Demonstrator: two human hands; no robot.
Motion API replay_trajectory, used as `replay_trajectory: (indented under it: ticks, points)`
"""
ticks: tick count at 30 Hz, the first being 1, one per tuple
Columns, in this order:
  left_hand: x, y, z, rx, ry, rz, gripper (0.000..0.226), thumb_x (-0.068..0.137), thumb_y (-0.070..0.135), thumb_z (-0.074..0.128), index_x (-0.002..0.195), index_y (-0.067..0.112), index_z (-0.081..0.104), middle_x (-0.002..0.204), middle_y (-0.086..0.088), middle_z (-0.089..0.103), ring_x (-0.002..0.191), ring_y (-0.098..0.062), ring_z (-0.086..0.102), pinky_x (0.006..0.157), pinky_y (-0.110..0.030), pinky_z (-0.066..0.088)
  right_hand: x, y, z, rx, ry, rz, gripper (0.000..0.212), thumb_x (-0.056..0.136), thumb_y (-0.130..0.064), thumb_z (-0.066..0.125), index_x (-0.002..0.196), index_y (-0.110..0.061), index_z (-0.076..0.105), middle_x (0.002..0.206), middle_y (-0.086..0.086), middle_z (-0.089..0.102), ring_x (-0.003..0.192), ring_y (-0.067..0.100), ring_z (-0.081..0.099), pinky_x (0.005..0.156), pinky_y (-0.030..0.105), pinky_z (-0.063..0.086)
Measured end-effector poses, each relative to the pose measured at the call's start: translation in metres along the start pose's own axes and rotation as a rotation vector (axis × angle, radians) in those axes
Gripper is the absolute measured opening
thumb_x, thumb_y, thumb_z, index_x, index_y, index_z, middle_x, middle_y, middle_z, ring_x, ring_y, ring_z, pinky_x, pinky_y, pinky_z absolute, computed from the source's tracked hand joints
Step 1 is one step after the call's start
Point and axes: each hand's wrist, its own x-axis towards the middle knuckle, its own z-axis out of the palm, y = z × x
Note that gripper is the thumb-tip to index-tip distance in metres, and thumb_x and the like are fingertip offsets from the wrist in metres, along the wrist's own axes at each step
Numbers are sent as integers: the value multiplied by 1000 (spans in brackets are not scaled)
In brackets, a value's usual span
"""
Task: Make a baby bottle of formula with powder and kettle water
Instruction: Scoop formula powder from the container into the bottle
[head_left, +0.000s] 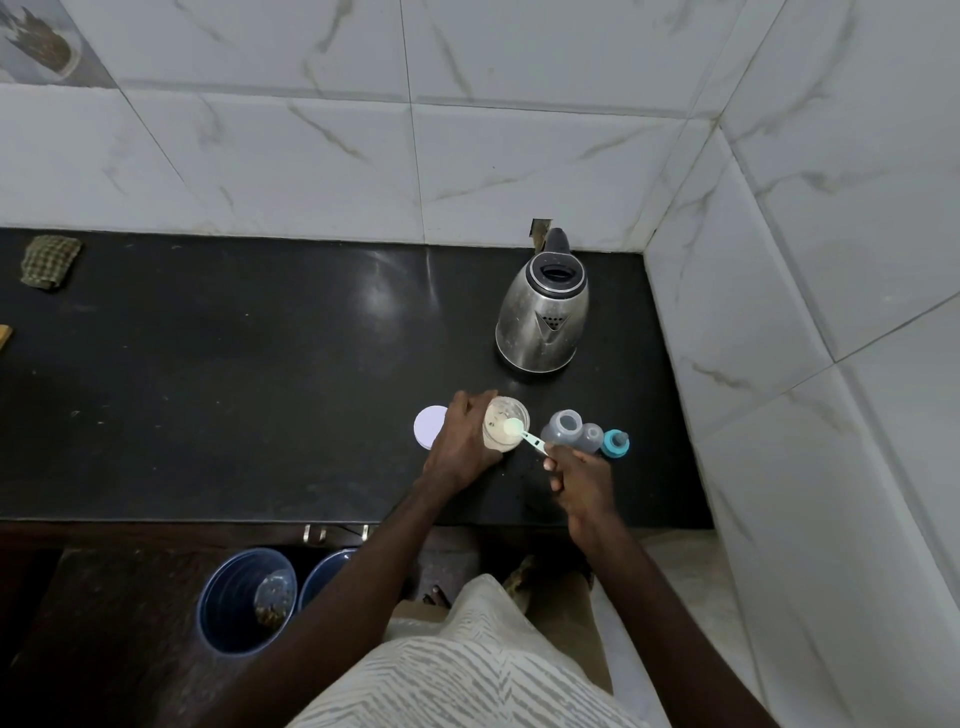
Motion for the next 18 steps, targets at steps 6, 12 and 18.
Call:
replay_trajectory:
  ticks: [6,12,18]
  points:
    - [1,-1,-3,-51,17,-139,108,67,36,90,157,23,31,138,-2,42,125,-21,49,106,-37,43,-7,-11,-8,294,-85,77,4,92,-10,73,89,-7,72,64,0,62,46,6,43,47,20,31]
    - [-2,-1,-5,-90,26,-239,113,65,31,91,158,24,27,144,-1,40,135,-20,43,109,-32,38,2,-20,-34,370,-50,52,8,94,-13,72,96,-6,75,64,-1,63,46,4,45,44,16,33]
    - [-6,5,-8,-85,56,-254,129,59,35,96,161,22,18,154,-6,34,144,-22,33,115,-35,34,19,-16,-58,276,34,-2,13,90,-20,79,96,-9,76,66,-2,66,49,6,45,43,17,33]
